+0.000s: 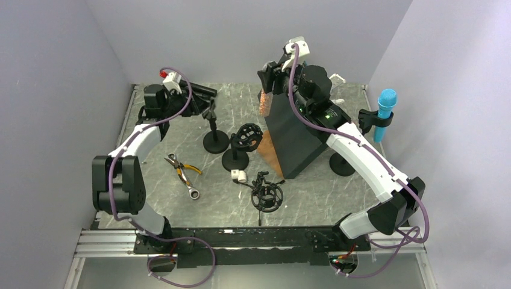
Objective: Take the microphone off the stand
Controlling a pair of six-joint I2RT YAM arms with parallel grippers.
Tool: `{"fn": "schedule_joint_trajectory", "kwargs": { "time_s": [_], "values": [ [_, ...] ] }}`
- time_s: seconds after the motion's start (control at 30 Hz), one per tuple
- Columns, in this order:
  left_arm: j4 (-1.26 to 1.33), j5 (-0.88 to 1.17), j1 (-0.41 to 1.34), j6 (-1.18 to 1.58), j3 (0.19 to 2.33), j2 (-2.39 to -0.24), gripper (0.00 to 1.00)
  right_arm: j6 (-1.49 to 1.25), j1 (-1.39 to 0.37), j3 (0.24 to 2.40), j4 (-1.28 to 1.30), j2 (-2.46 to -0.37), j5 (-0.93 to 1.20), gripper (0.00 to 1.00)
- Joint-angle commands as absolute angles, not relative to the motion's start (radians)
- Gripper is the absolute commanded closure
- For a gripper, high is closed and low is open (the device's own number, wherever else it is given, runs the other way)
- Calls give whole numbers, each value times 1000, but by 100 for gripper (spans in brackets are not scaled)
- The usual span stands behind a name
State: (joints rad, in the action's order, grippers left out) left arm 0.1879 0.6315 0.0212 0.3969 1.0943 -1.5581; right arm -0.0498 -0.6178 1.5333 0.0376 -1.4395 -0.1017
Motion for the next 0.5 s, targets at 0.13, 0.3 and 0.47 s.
{"fn": "schedule_joint_trajectory", "kwargs": {
  "time_s": [0.13,0.3,0.47],
  "values": [
    [112,580,18,363,1116,-1603,30,-59,-616,1523,-31,-1384,-88,100],
    [3,544,18,329,1253,-1556,21,-57,-617,1541,-22,-1388,-82,100],
    [-47,523,48,317,1350,-1454,18,-68,-616,1560,-11,-1391,-69,100]
  ]
}}
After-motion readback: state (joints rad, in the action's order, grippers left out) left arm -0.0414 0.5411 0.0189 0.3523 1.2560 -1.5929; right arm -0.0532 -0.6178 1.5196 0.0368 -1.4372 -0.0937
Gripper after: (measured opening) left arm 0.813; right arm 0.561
